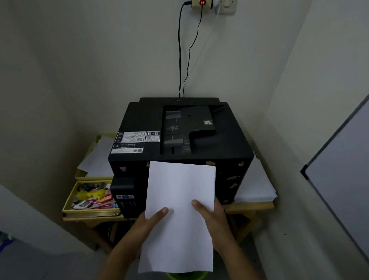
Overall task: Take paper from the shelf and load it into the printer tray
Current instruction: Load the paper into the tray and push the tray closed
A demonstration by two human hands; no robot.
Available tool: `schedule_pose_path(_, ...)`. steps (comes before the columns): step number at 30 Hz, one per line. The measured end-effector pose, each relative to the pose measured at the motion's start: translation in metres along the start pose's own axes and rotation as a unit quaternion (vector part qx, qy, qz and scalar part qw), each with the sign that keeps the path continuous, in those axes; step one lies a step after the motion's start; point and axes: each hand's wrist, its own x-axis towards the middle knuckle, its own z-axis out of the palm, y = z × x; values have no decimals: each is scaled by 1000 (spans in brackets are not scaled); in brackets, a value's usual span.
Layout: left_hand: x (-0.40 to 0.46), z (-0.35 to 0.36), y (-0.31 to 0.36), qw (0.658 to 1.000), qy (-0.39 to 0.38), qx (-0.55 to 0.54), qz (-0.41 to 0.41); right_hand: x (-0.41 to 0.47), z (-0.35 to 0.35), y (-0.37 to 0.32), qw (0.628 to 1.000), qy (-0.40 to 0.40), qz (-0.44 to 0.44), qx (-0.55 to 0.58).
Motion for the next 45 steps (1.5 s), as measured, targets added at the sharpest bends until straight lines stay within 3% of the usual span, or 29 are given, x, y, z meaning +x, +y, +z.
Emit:
schedule_pose_path(4,11,-9,-12,999,2,-3,-45,7,-10,13,1000,6,15,-24)
schedule_pose_path(8,18,-16,-28,990,5,-76,-115,7,-15,27,999,13,25,-32)
schedule_pose_path(15,17,-11,-51,997,31,-14,-70,6,-18,49,993,27,54,-101)
schedule_pose_path(20,14,-17,-62,997,49,13,-63,6,-16,73,977,99,-12,-187)
schedule_pose_path(28,11,-19,-68,996,76,34,-38,1,2,88,950,142,-76,-269)
schedule_pose_path(34,12,-18,-72,994,87,45,-46,2,12,97,925,199,-134,-294)
schedule_pose_path(45,18,-22,-79,995,79,32,-58,1,14,102,909,248,-144,-302)
